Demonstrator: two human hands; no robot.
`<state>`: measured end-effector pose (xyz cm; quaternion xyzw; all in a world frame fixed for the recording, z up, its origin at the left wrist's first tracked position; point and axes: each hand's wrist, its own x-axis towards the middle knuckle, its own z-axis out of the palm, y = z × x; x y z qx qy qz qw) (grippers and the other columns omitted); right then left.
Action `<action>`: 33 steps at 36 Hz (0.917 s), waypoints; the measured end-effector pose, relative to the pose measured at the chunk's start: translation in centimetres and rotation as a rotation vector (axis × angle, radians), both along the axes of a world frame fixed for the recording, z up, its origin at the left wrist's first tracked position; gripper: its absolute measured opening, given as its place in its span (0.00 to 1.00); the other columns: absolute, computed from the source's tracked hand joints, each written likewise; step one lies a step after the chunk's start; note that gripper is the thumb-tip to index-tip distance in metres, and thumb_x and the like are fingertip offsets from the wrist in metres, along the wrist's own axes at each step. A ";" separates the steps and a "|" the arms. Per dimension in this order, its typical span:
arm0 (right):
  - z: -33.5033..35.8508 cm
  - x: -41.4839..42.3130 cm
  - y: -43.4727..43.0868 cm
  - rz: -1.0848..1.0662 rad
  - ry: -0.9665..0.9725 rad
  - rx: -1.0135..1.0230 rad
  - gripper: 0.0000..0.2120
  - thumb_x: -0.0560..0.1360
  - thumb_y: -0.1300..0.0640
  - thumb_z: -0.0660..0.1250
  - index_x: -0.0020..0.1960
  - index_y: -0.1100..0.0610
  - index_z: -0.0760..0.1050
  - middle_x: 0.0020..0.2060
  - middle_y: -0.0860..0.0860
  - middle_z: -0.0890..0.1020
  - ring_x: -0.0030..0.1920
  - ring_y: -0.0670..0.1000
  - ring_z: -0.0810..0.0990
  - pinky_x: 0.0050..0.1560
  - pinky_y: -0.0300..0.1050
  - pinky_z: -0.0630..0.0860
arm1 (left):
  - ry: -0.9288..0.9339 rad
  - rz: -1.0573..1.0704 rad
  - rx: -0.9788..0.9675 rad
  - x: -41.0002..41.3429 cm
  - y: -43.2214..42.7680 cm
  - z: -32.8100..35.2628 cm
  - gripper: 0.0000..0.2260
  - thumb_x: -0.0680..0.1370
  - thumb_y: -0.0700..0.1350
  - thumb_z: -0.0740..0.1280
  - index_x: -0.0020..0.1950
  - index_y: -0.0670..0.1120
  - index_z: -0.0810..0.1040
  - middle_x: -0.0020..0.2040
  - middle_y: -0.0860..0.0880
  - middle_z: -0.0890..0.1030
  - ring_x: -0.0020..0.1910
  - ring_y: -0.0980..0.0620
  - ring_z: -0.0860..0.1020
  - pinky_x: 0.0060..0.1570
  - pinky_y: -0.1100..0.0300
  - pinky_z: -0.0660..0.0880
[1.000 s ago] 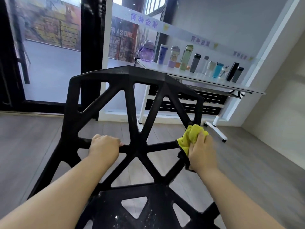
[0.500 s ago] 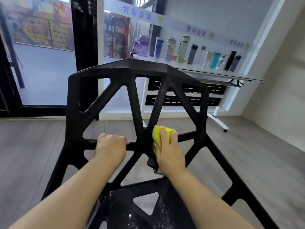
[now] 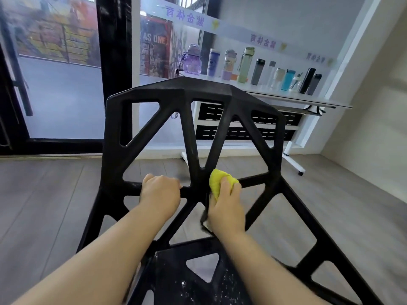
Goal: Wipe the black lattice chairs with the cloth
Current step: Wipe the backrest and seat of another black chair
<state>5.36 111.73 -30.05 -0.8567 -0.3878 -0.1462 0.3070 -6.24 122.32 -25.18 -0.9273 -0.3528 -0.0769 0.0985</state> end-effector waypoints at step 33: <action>-5.6 -1.7 -0.5 0.243 -0.221 -0.038 0.34 0.66 0.64 0.74 0.68 0.55 0.65 0.57 0.60 0.67 0.41 0.61 0.76 0.28 0.44 0.72 | -0.814 0.116 -0.253 -10.8 0.0 -0.2 0.24 0.76 0.35 0.66 0.70 0.40 0.63 0.57 0.42 0.74 0.54 0.45 0.75 0.46 0.62 0.68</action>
